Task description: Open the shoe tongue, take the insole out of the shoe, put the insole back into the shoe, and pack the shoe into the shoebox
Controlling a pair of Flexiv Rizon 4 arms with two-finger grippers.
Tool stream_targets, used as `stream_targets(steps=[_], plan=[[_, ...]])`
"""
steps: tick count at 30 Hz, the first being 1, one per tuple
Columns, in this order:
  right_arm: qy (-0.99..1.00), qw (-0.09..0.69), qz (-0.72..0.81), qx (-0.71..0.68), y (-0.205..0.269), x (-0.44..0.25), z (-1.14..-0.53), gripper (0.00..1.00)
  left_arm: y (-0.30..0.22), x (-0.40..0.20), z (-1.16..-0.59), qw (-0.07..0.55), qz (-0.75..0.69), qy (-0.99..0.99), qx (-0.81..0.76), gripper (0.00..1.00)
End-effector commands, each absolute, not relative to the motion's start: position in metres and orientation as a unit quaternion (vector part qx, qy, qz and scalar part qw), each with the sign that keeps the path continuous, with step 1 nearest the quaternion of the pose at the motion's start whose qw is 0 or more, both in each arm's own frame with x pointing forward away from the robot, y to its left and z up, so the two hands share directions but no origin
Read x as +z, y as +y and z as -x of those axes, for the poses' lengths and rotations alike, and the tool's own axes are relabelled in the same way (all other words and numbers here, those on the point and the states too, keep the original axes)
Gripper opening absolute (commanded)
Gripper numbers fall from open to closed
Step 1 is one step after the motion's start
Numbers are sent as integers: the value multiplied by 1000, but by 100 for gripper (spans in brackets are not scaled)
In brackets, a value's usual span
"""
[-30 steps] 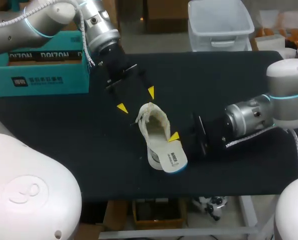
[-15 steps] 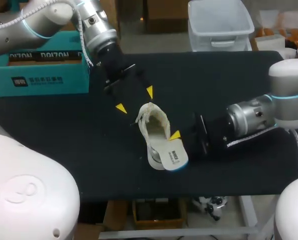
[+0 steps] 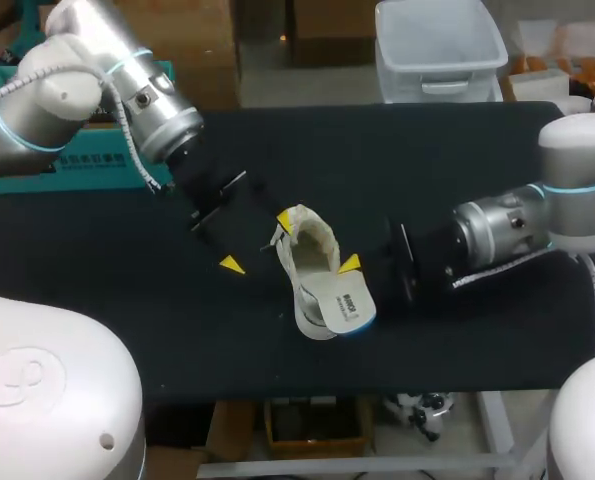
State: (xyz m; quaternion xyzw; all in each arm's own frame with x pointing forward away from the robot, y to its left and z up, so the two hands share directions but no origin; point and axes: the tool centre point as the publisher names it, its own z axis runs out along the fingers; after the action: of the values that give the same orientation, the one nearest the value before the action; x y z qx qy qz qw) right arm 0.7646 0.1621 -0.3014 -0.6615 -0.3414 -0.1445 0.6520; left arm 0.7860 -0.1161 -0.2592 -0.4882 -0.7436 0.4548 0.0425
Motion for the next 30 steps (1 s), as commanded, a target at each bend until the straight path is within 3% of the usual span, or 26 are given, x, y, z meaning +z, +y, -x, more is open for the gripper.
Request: stream_targets(steps=[1, 22, 30], plan=[[-342, 653, 659, -147, 160, -301, -766, 0, -110, -258, -769, -64, 421, -763, 486, 100], [-350, 647, 658, -159, 159, -300, -767, 0, -112, -261, -763, -62, 405, -767, 494, 100], [-315, 656, 664, -171, 157, -298, -761, 0, -118, -286, -753, -107, 377, -757, 523, 100]])
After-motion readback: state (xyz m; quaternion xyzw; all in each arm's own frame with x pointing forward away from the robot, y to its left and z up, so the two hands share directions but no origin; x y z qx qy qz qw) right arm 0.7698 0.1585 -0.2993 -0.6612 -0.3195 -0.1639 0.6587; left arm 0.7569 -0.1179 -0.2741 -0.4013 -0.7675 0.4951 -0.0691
